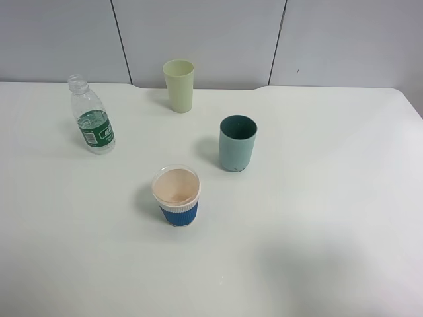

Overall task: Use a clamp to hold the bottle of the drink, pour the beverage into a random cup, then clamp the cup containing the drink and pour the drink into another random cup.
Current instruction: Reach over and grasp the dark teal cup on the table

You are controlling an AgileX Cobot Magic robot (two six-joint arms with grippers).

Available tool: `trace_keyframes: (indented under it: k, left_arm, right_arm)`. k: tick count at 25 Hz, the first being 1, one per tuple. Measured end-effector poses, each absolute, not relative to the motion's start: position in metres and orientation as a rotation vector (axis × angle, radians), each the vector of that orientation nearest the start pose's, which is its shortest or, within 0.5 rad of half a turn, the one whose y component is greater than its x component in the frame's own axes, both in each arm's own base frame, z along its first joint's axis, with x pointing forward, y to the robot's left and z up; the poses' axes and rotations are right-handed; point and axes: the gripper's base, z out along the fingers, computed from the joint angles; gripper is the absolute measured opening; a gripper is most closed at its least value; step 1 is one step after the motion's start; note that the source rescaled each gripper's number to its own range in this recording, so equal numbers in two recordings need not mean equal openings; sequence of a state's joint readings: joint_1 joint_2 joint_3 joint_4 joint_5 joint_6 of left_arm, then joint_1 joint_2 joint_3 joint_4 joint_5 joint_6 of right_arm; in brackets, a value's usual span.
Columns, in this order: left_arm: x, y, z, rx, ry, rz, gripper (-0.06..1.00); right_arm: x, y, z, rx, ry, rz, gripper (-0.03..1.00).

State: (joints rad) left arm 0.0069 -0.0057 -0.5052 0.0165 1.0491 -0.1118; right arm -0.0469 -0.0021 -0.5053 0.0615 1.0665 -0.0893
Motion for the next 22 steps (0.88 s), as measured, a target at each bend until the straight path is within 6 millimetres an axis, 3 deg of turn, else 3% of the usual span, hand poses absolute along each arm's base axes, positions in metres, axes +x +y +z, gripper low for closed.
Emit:
trace_keyframes:
  k: [22]
  left_arm:
    - [-0.0059,0.0013,0.2796,-0.121,2.018,-0.047,1.0]
  right_arm:
    - [-0.0056,0.0037,0.2783,-0.046,2.044,-0.034,1.0]
